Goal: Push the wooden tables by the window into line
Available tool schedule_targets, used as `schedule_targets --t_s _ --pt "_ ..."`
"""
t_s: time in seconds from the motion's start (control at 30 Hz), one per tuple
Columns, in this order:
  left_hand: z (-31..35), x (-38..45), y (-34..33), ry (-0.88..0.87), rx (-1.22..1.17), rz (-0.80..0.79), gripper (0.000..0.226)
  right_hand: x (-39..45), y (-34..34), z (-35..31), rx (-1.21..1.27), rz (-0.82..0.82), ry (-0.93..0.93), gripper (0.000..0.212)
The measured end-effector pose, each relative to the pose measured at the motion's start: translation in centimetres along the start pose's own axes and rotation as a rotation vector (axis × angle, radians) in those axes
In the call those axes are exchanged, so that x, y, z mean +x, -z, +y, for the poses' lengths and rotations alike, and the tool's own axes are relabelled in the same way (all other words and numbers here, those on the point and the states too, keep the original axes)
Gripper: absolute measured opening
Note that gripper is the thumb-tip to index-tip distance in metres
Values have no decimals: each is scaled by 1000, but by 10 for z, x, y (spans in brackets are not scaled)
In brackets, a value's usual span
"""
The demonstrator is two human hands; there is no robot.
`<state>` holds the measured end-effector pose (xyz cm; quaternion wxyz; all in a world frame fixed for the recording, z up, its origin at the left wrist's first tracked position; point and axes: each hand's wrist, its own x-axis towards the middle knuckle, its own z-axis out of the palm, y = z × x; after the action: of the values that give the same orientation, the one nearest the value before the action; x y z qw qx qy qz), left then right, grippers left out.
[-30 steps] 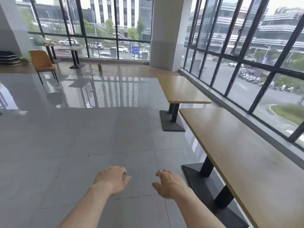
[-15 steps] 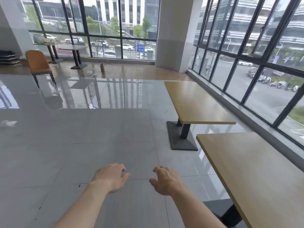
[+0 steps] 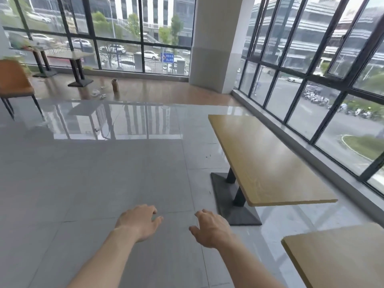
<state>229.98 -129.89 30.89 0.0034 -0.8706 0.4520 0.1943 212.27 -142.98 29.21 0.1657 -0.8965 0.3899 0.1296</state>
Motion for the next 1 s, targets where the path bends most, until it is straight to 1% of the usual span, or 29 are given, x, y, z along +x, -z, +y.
schedule_targets --t_s 0.3,0.43,0.53,0.6,0.67,0.73,0.8,0.93,1.0 --pt "15 264 71 -55 16 -3 51 246 86 33 42 18 -32 52" --pt "29 383 116 -38 19 -30 52 361 144 55 47 13 -21 53" --pt "30 474 158 -17 18 -17 52 449 194 64 48 9 -12 52" --pt "27 516 181 -1 29 -16 52 487 221 65 40 10 -13 50" --pt "19 605 217 6 -2 13 52 582 262 63 40 24 13 50" --pt "-2 722 239 30 -55 29 52 701 284 56 85 41 12 51" --pt "2 728 251 12 -17 13 52 707 297 54 60 21 1 52" --pt "0 749 253 3 20 -13 53 726 300 56 -23 -14 3 51" --pt "-14 814 269 -2 -17 -7 53 793 316 48 -12 -10 11 53"
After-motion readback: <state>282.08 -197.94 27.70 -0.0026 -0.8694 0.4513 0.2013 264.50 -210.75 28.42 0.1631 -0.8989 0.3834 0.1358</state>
